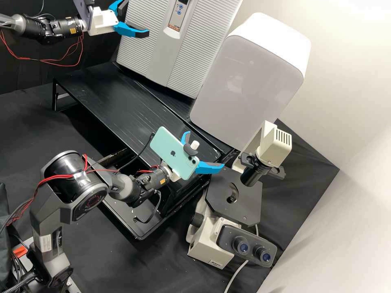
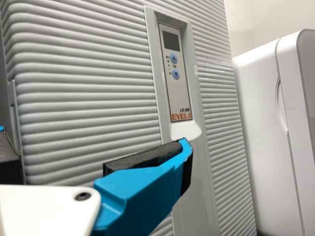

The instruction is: Open the incubator door

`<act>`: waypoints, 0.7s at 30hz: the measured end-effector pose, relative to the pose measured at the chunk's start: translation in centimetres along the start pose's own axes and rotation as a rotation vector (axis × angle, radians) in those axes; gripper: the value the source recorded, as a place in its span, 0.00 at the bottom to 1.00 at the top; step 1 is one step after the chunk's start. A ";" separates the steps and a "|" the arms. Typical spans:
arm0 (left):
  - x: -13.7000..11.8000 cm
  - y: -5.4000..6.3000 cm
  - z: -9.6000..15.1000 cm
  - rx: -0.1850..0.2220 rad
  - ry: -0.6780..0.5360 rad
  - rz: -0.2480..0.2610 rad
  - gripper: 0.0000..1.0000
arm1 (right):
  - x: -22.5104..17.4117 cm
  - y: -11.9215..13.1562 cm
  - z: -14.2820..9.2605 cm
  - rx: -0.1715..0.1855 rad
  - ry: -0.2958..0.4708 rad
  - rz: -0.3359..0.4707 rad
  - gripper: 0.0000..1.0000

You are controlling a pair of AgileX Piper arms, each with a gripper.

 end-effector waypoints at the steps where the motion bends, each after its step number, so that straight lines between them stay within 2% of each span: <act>1: 0.0 0.1 0.0 -0.001 0.000 0.002 1.00 | 0.0 0.0 0.0 0.000 0.000 0.000 1.00; 14: 0.5 0.5 0.9 -0.044 -0.007 -0.008 1.00 | 0.0 0.0 0.0 0.000 0.000 0.000 1.00; 15: 0.5 0.5 1.0 -0.046 -0.010 -0.009 0.00 | 0.0 0.0 0.0 0.000 0.000 0.000 1.00; 21: 0.6 0.5 1.3 -0.059 -0.008 -0.008 0.00 | 0.0 0.0 0.0 0.000 0.000 0.000 1.00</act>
